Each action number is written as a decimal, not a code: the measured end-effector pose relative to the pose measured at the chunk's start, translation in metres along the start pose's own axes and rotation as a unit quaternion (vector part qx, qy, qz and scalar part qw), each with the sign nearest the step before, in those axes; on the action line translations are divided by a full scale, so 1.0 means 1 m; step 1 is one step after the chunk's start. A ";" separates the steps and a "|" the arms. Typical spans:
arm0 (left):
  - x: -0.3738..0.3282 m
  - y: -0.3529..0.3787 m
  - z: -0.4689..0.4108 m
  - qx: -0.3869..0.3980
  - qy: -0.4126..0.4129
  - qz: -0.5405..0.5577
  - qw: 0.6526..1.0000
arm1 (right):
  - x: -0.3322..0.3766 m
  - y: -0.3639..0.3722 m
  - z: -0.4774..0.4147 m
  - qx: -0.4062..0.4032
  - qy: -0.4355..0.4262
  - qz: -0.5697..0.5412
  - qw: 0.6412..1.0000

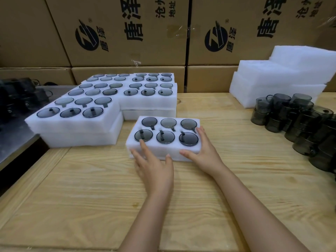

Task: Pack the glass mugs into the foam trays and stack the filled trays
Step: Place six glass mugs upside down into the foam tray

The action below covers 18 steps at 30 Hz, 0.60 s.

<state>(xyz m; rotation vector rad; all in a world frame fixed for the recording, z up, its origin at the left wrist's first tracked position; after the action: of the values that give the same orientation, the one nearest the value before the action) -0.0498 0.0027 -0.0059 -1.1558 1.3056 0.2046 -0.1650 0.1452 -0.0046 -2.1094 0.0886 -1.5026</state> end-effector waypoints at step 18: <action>0.018 -0.006 -0.072 -0.031 -0.052 -0.005 0.998 | 0.019 0.056 -0.051 -0.022 0.015 -0.043 0.999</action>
<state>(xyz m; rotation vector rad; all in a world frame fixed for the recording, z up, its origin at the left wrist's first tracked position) -0.0863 -0.0625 -0.0051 -1.1881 1.2090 0.2973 -0.1890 0.0711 -0.0026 -2.1508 0.0426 -1.5957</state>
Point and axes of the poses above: each hand's wrist, its own z-axis away from the middle knuckle, its own y-axis out of the palm, x = y × z, the point moved 7 cm from there along -z, towards the middle knuckle, and after that the axes turned 1 degree about -x, right-handed, at the moved point
